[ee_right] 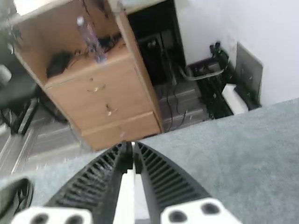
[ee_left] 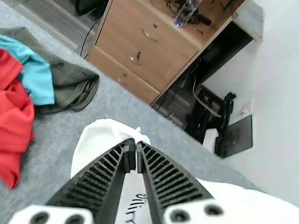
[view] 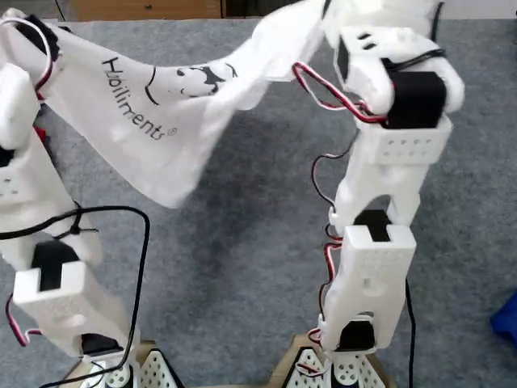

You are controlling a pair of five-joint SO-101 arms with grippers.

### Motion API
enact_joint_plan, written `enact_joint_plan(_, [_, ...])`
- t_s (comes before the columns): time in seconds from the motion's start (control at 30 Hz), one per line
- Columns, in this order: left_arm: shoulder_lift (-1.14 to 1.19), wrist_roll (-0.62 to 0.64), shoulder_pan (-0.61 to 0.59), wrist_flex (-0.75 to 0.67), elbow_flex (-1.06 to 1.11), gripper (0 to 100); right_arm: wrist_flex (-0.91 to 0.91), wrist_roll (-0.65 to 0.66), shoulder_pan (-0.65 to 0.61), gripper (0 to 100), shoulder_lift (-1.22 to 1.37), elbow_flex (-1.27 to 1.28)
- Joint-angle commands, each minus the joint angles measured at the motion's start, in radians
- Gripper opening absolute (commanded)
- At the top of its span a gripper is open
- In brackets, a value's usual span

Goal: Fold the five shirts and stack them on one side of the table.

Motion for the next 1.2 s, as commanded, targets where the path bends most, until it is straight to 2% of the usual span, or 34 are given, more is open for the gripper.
enact_joint_plan(0.0, [-0.048, 0.003, 0.002, 0.011, 0.137, 2, -0.006, 0.011, 0.019, 0.6, -0.068, -0.038])
enact_joint_plan(0.3, [-0.058, 0.002, 0.006, 0.011, 0.543, 2, 0.012, 0.012, 0.022, 0.6, -0.064, -0.030])
enact_joint_plan(0.5, [-0.048, -0.032, 0.002, 0.011, 0.715, 2, 0.021, 0.012, 0.022, 0.6, -0.062, -0.027])
enact_joint_plan(0.73, [-0.050, -0.071, 0.040, 0.011, 0.848, 2, 0.209, 0.081, 0.024, 0.7, -0.062, -0.025])
enact_joint_plan(0.8, [-0.050, -0.084, 0.068, 0.011, 0.881, 2, 0.215, 0.081, 0.054, 0.7, -0.065, -0.015])
enact_joint_plan(0.97, [-0.056, -0.097, 0.153, 0.011, 0.968, 2, 0.215, 0.095, 0.133, 0.7, -0.070, 0.119])
enact_joint_plan(1.17, [-0.058, -0.107, 0.195, 0.011, 1.102, 2, 0.216, 0.101, 0.165, 0.7, -0.133, 0.429])
